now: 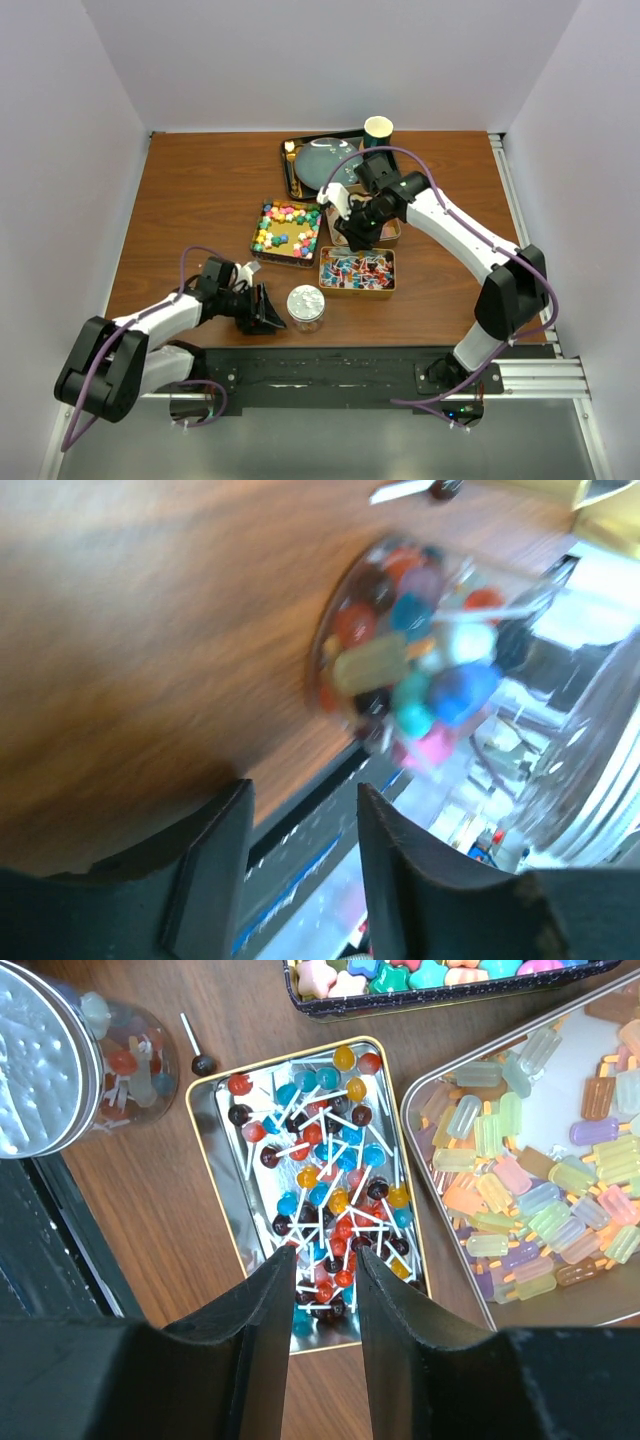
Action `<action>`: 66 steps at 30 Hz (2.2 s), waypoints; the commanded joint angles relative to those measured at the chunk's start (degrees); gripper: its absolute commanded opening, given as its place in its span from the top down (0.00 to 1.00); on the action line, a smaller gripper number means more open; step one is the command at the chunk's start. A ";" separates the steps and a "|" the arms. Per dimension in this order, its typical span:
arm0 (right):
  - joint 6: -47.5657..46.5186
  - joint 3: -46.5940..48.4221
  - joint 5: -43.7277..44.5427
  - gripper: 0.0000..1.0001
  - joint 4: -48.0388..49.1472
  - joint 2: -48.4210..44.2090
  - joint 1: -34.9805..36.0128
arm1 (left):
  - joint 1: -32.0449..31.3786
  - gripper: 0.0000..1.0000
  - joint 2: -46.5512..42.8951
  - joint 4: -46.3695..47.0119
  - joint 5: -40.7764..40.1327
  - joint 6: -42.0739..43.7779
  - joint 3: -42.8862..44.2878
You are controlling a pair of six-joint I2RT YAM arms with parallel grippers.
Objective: Pack the candies
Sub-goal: Move the packing bottle to the center of the board.
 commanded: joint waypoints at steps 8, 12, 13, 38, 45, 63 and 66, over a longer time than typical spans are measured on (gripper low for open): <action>0.30 -0.10 0.67 0.65 0.43 -0.05 -0.14 | -9.24 0.52 8.00 40.77 -4.46 -3.00 0.20; -0.58 -1.08 1.20 0.66 -0.36 -0.58 -0.23 | -13.02 0.46 9.85 39.21 -6.48 3.86 3.19; -0.76 -1.08 2.07 0.65 -0.62 -0.67 -0.14 | -14.33 0.44 9.42 34.41 -9.70 7.10 3.80; 6.27 -0.73 -0.03 0.01 1.04 -1.64 -7.26 | -39.40 0.19 14.69 57.74 -38.82 38.24 -5.60; 3.20 -1.52 -2.48 0.01 0.17 -1.02 -7.70 | -43.43 0.20 19.51 65.96 -38.21 39.91 -5.42; -24.22 -14.61 -11.55 0.01 -11.16 -9.02 -10.69 | -46.96 0.00 42.37 95.35 -43.57 48.35 -2.34; -25.45 -13.83 -11.72 0.01 -12.92 -9.28 -10.69 | -47.04 0.00 43.34 96.93 -40.06 48.17 -2.08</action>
